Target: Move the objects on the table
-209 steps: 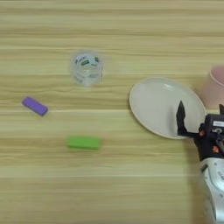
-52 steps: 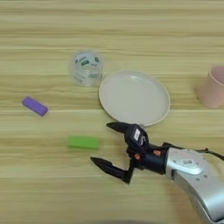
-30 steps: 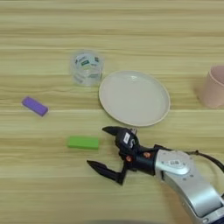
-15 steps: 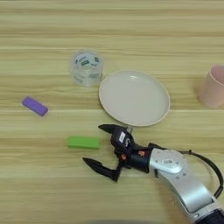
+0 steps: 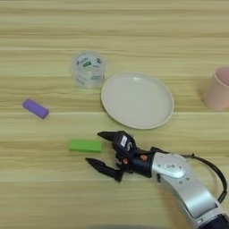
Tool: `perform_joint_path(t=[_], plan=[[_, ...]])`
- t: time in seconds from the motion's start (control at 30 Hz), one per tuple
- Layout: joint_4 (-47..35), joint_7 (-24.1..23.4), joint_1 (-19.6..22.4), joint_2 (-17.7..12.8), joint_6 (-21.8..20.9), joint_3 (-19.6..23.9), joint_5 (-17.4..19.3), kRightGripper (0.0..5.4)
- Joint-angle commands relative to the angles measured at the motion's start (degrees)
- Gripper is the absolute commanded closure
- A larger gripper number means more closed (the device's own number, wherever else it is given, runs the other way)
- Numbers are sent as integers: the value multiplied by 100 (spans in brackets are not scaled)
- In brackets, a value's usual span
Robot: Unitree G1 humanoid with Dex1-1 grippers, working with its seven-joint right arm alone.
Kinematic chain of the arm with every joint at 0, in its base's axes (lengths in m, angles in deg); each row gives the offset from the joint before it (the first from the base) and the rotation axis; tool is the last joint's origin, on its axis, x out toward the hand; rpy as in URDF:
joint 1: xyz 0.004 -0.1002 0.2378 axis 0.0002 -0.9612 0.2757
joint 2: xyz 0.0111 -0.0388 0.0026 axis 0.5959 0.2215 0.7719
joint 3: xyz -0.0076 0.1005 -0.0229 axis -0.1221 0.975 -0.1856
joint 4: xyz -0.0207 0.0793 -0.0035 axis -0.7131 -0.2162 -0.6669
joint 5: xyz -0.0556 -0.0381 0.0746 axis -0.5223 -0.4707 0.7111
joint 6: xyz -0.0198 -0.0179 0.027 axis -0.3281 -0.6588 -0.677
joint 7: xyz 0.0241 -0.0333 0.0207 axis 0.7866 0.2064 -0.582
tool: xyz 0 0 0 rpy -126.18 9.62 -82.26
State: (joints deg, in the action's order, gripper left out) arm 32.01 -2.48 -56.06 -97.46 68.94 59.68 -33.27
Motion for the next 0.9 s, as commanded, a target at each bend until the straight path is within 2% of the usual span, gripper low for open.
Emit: perform_joint_path(t=[0.03, 0.57, 0.9], plan=[[-116, -109, 181, -17, -92, 62, 7, 217], [-45, -128, 179, 8, -153, 82, 44, 386], [-44, -166, 162, 43, -219, 120, 77, 401]])
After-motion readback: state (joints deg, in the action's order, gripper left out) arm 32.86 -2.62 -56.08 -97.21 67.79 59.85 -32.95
